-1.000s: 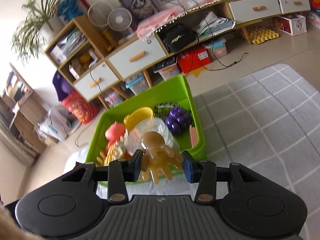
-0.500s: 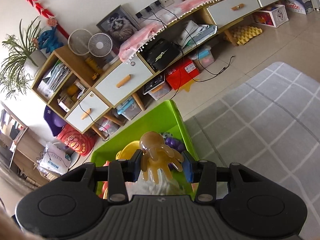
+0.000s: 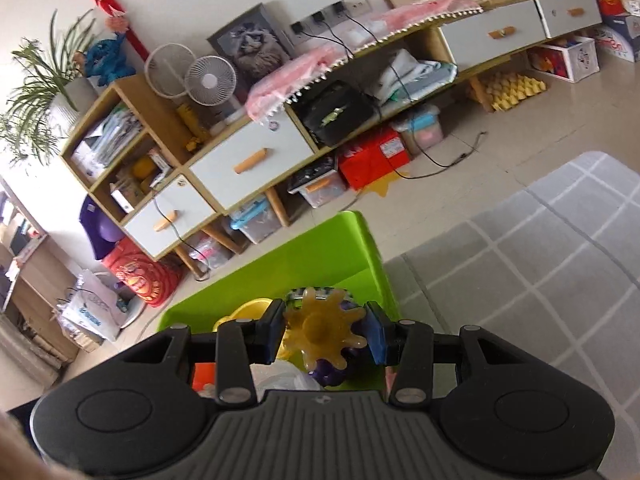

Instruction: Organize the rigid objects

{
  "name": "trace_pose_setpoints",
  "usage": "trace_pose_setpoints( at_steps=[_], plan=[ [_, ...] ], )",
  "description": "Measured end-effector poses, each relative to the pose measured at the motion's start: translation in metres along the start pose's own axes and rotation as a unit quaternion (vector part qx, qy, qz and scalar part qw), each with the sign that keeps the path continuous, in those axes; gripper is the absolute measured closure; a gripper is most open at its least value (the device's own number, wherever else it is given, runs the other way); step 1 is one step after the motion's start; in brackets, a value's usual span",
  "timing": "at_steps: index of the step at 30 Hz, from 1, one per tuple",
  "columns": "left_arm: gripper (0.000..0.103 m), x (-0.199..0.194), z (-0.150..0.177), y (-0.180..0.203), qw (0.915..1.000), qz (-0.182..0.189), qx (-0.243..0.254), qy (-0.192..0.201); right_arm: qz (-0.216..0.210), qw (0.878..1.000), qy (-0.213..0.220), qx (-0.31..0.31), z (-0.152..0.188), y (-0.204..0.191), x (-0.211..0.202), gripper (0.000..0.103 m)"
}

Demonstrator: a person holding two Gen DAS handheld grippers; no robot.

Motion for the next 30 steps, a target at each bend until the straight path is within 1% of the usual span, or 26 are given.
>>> trace_pose_setpoints(
  at_steps=[1,2,3,5,7,11,16,21,30],
  plan=[
    [0.027,-0.003,0.001,0.000,1.0000,-0.008,-0.001,0.004,0.000,1.000,-0.002,0.004,-0.001,-0.001,-0.001,0.068],
    [0.022,-0.007,0.002,-0.001,0.9999,-0.013,-0.006,0.010,-0.004,1.000,-0.004,0.011,-0.001,-0.002,-0.003,0.061],
    [0.023,-0.010,0.002,-0.001,0.9998,-0.011,-0.009,0.013,-0.009,1.000,-0.003,0.016,-0.001,-0.003,-0.006,0.058],
    [0.022,-0.014,0.002,-0.001,0.9999,-0.005,-0.009,0.005,-0.007,1.000,0.002,0.009,-0.003,-0.008,-0.011,0.057],
    [0.019,-0.020,0.002,-0.001,1.0000,-0.005,-0.005,0.003,0.001,1.000,0.004,-0.007,-0.002,-0.013,-0.017,0.055],
    [0.017,-0.032,0.002,0.001,0.9999,-0.006,0.000,-0.009,0.011,1.000,0.000,-0.017,0.000,-0.017,-0.030,0.052],
    [0.013,-0.051,0.008,0.003,0.9997,-0.008,-0.014,-0.019,0.029,0.999,-0.009,-0.024,0.006,-0.014,-0.050,0.051],
    [0.010,-0.072,0.021,0.004,0.9994,-0.016,-0.015,-0.026,0.050,0.998,-0.018,-0.031,0.016,-0.012,-0.074,0.051],
    [0.006,-0.106,0.040,0.004,0.9986,-0.030,-0.004,-0.043,0.060,0.996,-0.037,-0.051,0.037,-0.019,-0.108,0.051]
  ],
)
Point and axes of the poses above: each gripper's, at about its wrist camera, not at the fingertips, and x roughly the way its jaws point, y to its right, z to its underside, the point moved 4 cm from there along x, roughly the way its jaws point, and after that the axes turned 2 degrees about z, right-handed, at the moved point
